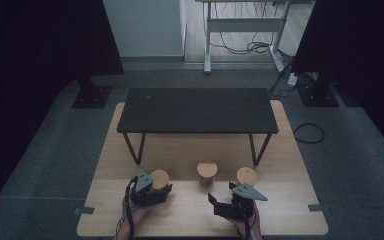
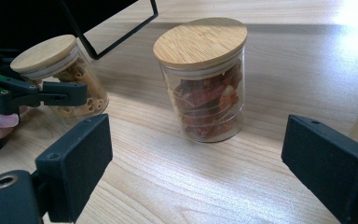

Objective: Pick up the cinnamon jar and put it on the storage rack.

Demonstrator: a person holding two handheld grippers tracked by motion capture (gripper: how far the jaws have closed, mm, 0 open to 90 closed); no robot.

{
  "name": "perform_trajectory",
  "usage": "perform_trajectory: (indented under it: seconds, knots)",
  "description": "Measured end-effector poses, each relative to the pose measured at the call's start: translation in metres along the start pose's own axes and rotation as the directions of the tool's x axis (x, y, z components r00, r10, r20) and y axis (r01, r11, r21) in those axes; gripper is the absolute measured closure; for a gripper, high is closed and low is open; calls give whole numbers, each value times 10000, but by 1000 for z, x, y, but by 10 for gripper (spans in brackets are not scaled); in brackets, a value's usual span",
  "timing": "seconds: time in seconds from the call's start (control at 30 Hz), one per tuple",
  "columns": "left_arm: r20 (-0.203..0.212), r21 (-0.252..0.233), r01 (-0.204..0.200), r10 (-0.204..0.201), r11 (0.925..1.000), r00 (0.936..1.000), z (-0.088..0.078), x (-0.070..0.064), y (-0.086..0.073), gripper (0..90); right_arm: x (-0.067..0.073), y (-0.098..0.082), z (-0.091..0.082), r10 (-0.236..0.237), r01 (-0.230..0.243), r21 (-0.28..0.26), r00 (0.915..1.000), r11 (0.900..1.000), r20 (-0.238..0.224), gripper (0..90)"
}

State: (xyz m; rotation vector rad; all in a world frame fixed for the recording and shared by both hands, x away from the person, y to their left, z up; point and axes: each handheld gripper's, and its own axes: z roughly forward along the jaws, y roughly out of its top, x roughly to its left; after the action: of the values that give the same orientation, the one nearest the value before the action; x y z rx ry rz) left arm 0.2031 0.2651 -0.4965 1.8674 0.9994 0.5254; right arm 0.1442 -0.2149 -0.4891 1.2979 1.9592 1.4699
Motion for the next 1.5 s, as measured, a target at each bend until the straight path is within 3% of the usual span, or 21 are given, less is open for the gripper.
perform_trajectory:
  seconds: [0.3,0.73,1.5]
  knots:
    - [-148,-8,309,-309,9995,9994,-5,4,2,244,-1,0,0,-25,25,15,10000,10000,1,80]
    - [12,109,-103,103,9999,9999,-12,-1,11,245,0,1,0,-65,65,40,10000,10000,-23,80]
    - [185,158,-43,40,9999,9998,-22,2,13,244,-2,3,0,-84,87,162,9998,9998,-181,81]
